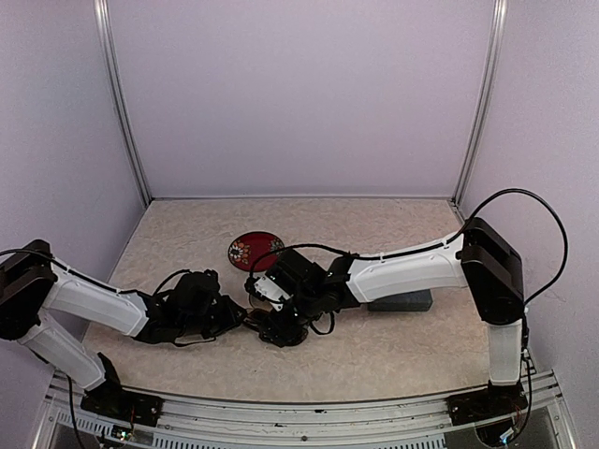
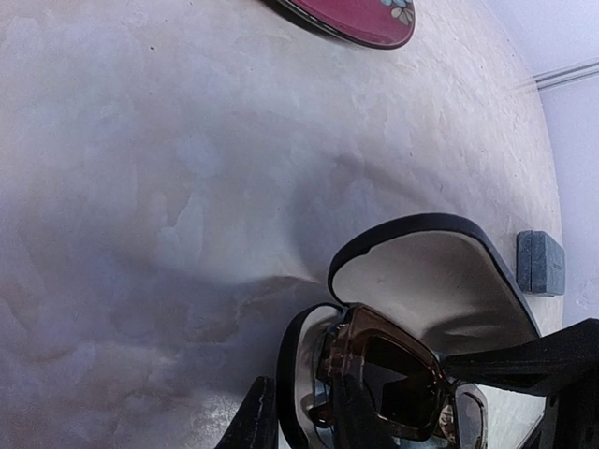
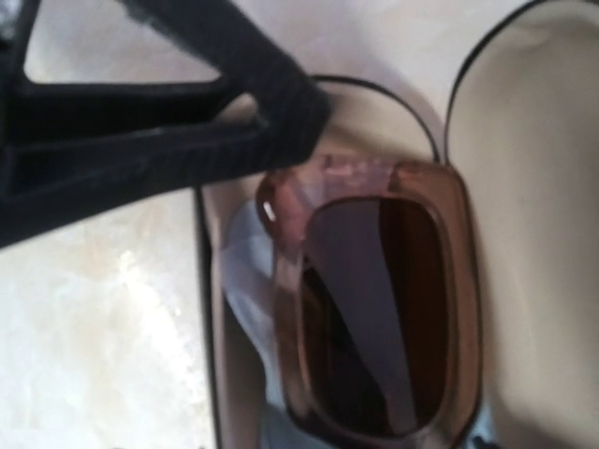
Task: Organize the sunglasses
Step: Move the case with sunglasses to the center of the board.
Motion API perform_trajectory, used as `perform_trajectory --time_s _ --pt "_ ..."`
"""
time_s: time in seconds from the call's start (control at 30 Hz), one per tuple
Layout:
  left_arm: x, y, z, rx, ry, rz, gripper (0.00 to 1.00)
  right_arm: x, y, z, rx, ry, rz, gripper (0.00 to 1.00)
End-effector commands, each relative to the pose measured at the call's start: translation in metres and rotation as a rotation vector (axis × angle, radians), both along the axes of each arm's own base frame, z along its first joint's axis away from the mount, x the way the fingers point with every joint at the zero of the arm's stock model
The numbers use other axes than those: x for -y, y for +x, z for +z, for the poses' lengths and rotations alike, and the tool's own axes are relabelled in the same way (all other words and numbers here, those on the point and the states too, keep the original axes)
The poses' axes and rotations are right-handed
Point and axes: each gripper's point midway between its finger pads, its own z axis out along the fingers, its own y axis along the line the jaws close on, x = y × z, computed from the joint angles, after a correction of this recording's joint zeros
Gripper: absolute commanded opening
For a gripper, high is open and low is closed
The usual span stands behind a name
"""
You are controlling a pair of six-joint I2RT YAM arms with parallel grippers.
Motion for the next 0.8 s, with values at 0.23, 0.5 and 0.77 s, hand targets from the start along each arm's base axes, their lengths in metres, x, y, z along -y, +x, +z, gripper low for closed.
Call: perform_trajectory --time_s 0.23,0.5,0.77 --pt "-0.003 -0.011 0.001 0.005 0.019 0.004 0.24 0.006 -0.007 0.022 0.027 0.02 0.004 0.79" --pt "-0.003 -0.017 -0.001 0.008 0.049 0.001 0.27 0.016 -0.01 0.036 0.036 0.037 -0.026 0.81" --pt "-0.003 -0.02 0.001 0.021 0.069 -0.001 0.3 0.045 -0.021 0.037 0.006 0.01 -0.086 0.81"
